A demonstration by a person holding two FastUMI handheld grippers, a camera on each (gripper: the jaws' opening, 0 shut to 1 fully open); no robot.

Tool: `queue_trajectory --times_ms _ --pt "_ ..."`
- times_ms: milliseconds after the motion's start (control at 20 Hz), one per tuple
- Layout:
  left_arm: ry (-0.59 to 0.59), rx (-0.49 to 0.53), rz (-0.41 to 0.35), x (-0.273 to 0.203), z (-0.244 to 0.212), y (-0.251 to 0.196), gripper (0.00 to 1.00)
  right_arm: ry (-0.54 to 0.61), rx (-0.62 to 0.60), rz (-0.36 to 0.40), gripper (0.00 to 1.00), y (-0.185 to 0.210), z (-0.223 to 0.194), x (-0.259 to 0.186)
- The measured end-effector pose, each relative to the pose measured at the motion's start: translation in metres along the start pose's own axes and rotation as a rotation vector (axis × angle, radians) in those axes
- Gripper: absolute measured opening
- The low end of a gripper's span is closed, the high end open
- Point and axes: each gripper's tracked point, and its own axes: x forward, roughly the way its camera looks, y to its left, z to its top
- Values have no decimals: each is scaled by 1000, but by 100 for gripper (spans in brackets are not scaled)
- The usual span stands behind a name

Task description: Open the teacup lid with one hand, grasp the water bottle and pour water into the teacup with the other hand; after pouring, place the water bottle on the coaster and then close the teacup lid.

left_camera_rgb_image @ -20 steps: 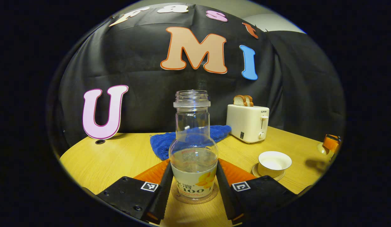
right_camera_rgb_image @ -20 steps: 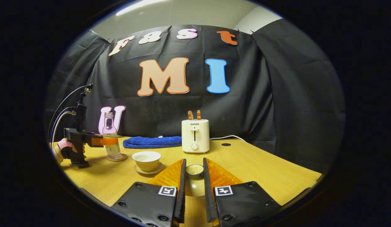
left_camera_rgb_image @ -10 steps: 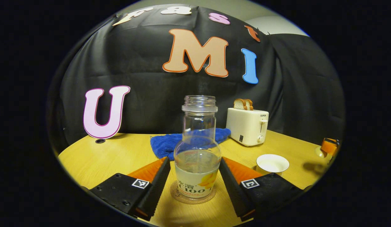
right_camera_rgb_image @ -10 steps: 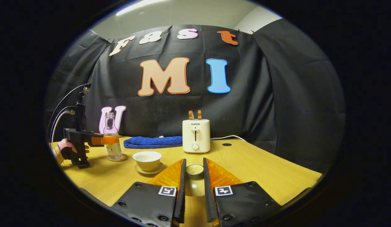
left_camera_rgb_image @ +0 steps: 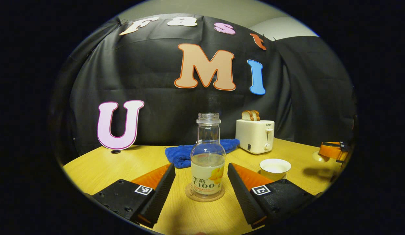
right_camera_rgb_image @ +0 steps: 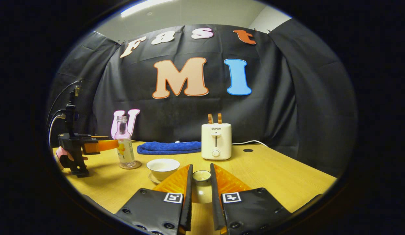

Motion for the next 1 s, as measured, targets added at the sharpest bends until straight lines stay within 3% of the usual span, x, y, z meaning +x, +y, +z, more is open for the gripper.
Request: queue_trajectory --times_ms 550,1000 --pt "-4 26 43 -39 -10 10 94 9 7 170 29 69 -4 55" --pt "-44 30 95 -45 -4 18 94 21 10 233 29 99 -7 98"
